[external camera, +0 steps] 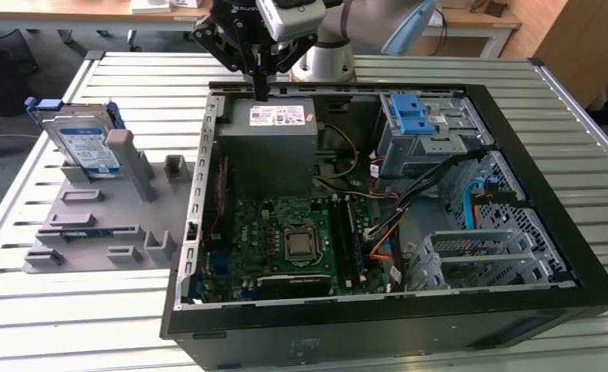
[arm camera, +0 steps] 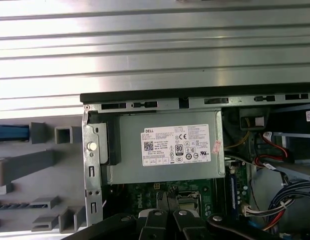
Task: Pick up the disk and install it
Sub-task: 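Reach for the disk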
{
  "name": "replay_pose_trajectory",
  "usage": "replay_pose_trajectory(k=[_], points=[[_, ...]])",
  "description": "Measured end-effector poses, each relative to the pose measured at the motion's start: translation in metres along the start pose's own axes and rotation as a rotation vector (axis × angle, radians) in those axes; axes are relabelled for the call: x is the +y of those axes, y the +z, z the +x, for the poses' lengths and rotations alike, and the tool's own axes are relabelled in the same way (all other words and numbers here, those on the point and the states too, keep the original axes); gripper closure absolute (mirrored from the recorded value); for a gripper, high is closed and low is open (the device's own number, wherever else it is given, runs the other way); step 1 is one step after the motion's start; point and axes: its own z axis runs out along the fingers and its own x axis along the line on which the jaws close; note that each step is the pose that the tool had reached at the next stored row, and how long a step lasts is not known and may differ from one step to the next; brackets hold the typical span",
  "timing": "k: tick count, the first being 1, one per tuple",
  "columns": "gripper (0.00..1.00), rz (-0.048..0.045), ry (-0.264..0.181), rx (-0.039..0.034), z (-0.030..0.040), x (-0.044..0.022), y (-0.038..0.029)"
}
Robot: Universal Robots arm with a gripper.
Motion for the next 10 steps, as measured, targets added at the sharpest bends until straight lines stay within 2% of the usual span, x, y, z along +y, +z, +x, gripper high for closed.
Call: replay_pose_trajectory(k=[10], points=[[0.89, 0.0, 0.0, 0.0002, 0.0043, -0.0003, 0.0001]])
